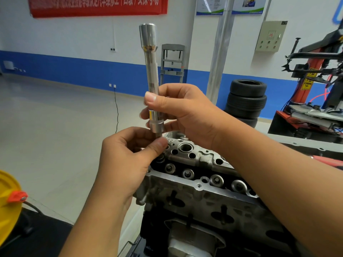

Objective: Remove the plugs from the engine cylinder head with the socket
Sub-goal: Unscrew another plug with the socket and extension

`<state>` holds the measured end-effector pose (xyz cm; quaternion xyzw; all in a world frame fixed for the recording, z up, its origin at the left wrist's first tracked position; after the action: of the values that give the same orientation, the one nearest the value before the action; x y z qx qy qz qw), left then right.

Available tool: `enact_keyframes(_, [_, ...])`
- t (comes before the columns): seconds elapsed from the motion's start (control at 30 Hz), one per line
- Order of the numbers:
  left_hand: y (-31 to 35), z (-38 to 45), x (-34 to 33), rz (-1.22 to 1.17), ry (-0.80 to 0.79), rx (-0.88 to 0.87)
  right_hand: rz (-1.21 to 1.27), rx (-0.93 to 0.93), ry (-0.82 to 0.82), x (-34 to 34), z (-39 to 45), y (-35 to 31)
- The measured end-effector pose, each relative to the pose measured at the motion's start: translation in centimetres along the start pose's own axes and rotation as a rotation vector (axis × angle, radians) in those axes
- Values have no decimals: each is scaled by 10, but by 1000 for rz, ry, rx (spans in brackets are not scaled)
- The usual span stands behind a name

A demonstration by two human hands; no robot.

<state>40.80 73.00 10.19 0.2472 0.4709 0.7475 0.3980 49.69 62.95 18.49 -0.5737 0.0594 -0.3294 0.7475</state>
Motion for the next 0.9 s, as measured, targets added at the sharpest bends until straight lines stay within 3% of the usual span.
enact_keyframes(0.07, [1,0,2,5,20,-11,-7,8,10,0,0,0])
enact_keyframes(0.27, [-2,-1,-5,-3,-115,14,-9,7,-10,-1,0,-2])
enact_keyframes(0.53, [0,-1,-1,-1,15,-9,-1,-4,-9,-2,-1,0])
enact_keyframes(0.77, [-3,0,-7,-11,-124,0,32,25,2,-1,-1,-4])
enact_keyframes(0.9, [-5,1,-3,-49,-26,-14,53,11,-26,-1,-1,-3])
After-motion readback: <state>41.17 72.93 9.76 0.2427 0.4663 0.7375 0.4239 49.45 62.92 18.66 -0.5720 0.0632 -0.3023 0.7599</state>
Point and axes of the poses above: each hand's wrist, its own z-axis towards the middle knuckle, its own x-axis out of the back of the hand, y = z × x, the point moved 5 cm from there along z, towards the middle knuckle, and after that the axes turned 3 degrees about -y, right-handed, at the moved point
